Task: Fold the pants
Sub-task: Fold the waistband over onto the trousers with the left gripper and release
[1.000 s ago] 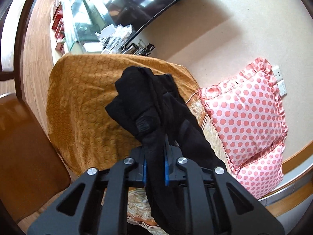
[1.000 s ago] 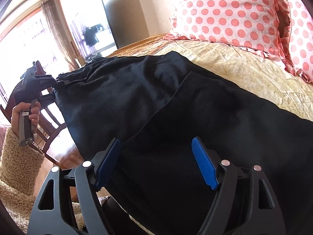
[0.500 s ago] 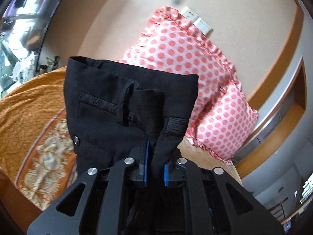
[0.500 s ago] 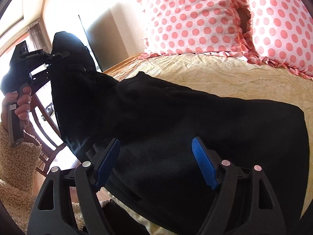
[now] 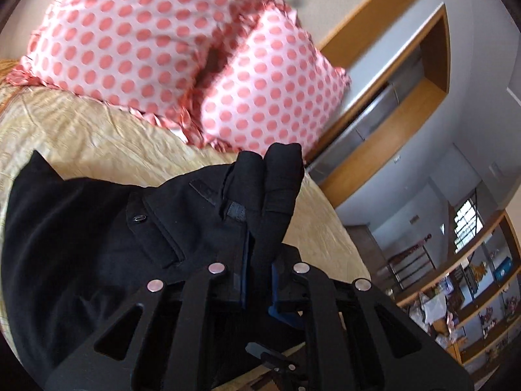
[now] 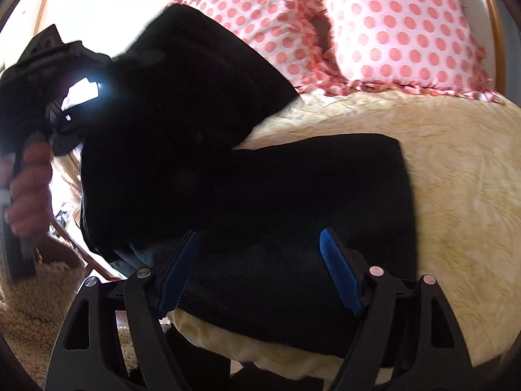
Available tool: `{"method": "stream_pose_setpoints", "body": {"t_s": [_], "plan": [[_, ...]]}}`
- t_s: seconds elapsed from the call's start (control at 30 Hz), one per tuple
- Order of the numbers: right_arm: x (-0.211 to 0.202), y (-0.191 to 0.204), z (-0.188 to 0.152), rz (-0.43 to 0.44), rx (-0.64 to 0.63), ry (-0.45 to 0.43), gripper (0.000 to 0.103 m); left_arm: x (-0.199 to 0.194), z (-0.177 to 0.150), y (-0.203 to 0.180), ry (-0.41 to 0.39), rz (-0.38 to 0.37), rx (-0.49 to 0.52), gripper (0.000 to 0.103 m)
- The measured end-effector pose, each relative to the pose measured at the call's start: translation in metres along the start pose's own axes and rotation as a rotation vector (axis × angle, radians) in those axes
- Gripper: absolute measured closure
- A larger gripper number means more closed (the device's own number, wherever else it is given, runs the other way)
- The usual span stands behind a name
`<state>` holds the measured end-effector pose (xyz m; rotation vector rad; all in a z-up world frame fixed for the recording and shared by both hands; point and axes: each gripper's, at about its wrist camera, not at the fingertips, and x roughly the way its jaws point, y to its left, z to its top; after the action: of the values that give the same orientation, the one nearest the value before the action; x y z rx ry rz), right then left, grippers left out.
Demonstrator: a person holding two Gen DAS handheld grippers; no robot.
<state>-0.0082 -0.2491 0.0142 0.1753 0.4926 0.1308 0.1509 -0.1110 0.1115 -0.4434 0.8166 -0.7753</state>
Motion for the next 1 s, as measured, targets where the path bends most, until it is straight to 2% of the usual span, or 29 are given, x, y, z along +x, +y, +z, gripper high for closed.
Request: {"method": "stream_pose_setpoints", "body": {"t_s": [0.07,0.1,0.17,0.23,0.3,0.4,0.5,0.7,0.83,0.9,0.97,1.0], "plan": [[-0.009,-0.009,-0.003,-0.023,0.021,-0.010,0.025,0.025,-0.012,-0.005,0.062,-0.013,-0.002,0.094],[-0.013,-0.015,-0.003,-0.036,0.033,-0.017,0.025,0.029,-0.015,-0.007,0.065,-0.009,0.010,0.094],[-0.021,-0.023,-0.005,-0.054,0.053,-0.026,0.025,0.027,-0.018,-0.017,0.040,0.006,0.048,0.094],[-0.029,-0.032,-0.007,-0.073,0.069,-0.039,0.024,0.024,-0.017,-0.028,0.013,-0.016,0.073,0.094],[-0.034,-0.039,-0.010,-0.094,0.084,-0.047,0.023,0.027,-0.021,-0.039,0.020,-0.041,0.108,0.094],[-0.039,-0.052,-0.013,-0.123,0.115,-0.052,0.022,0.050,-0.041,-0.050,0.091,-0.037,0.148,0.093],[-0.047,-0.062,-0.016,-0.158,0.141,-0.065,0.022,0.069,-0.065,-0.046,0.176,-0.041,0.146,0.092],[-0.062,-0.078,-0.018,-0.221,0.172,-0.089,0.022,0.080,-0.099,-0.044,0.225,-0.001,0.220,0.091],[-0.071,-0.084,-0.013,-0.232,0.180,-0.110,0.022,0.080,-0.115,-0.047,0.207,0.036,0.300,0.091],[-0.078,-0.087,-0.011,-0.217,0.191,-0.121,0.022,0.078,-0.119,-0.049,0.199,0.040,0.334,0.084],[-0.085,-0.089,-0.010,-0.198,0.206,-0.132,0.022,0.072,-0.122,-0.052,0.205,0.024,0.359,0.068],[-0.086,-0.090,-0.007,-0.193,0.212,-0.132,0.022,0.069,-0.122,-0.054,0.214,0.012,0.375,0.056]]}}
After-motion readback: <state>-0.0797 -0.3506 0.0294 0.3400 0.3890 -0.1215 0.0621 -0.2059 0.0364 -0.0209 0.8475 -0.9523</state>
